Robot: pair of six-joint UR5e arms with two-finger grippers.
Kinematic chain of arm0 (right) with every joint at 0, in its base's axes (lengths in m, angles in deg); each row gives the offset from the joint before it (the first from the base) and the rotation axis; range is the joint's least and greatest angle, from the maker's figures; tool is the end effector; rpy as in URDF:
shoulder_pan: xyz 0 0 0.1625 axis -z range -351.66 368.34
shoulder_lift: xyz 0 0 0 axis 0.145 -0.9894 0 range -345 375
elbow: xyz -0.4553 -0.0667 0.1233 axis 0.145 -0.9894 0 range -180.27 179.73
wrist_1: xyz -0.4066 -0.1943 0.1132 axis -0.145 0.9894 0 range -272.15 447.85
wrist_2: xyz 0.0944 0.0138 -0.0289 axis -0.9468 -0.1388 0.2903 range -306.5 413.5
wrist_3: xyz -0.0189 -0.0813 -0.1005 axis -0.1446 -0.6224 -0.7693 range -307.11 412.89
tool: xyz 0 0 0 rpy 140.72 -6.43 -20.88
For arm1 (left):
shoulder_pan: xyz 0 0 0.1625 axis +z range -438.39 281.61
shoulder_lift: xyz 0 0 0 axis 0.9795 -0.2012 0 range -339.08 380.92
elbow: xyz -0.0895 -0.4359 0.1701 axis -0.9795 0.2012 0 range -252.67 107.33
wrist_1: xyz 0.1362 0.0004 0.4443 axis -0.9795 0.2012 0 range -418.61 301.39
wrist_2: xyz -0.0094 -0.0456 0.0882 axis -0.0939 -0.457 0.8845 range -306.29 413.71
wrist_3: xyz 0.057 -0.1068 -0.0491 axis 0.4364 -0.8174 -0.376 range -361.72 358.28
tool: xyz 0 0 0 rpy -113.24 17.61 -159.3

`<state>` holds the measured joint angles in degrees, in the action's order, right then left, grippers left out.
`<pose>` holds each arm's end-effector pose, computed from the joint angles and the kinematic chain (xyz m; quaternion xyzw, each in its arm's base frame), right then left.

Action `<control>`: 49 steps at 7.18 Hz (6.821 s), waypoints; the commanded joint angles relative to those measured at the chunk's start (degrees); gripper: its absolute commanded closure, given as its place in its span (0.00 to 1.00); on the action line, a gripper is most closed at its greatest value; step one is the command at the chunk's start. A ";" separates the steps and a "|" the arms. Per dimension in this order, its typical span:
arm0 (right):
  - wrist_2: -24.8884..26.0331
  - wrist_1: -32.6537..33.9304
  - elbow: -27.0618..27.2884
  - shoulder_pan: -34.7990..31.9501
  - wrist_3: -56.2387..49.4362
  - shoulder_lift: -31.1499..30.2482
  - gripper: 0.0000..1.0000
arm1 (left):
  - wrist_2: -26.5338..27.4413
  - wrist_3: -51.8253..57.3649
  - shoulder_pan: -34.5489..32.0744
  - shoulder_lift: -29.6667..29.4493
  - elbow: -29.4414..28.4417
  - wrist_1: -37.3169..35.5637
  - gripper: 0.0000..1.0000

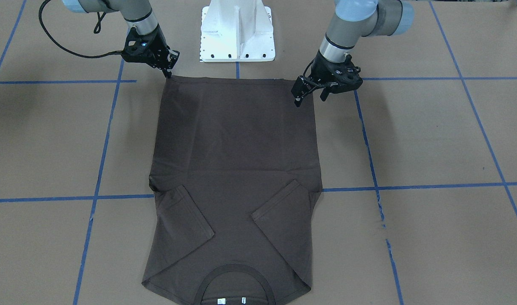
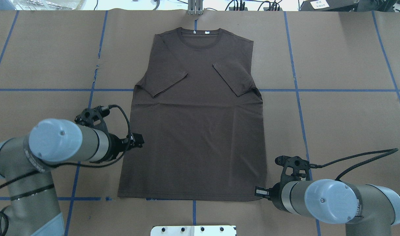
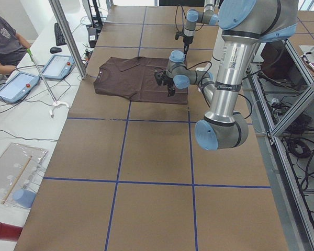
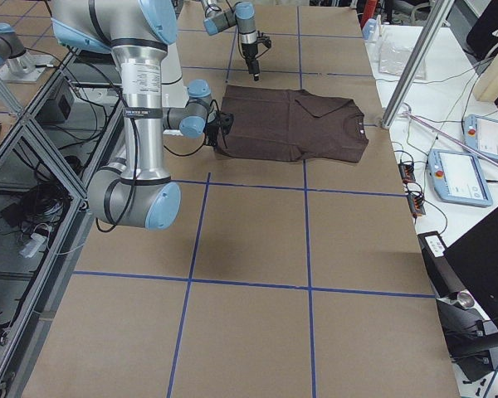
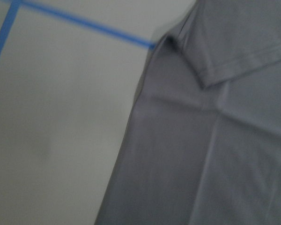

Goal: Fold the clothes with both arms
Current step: 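Move both grippers down to the shirt's hem corners nearest the robot, then grasp both hem corners with the left and right grippers, then lift the hem with both grippers and fold it up toward the collar, then lower the hem onto the collar edge and open both grippers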

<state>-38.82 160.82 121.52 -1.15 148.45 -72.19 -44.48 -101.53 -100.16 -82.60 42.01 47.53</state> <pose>-0.5253 -0.2176 0.3884 -0.0034 -0.4358 0.1091 0.8934 0.5374 -0.3381 0.3448 -0.0158 0.4595 -0.2101 0.8628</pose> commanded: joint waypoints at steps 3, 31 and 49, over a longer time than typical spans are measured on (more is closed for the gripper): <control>-0.40 -0.28 0.56 -1.23 -0.63 0.26 1.00 | 8.89 -8.30 11.12 2.44 0.82 -5.75 0.00; -25.27 -1.51 -1.51 -28.54 -9.51 3.93 1.00 | -1.91 13.11 -6.66 -7.37 10.36 -19.31 1.00; -24.57 -12.14 -52.70 -42.98 -15.14 37.53 1.00 | -2.19 22.90 -21.83 -25.24 -39.44 14.36 1.00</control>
<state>-63.46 148.77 69.52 -44.07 133.41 -34.94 -46.67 -78.72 -121.99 -107.79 2.80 61.69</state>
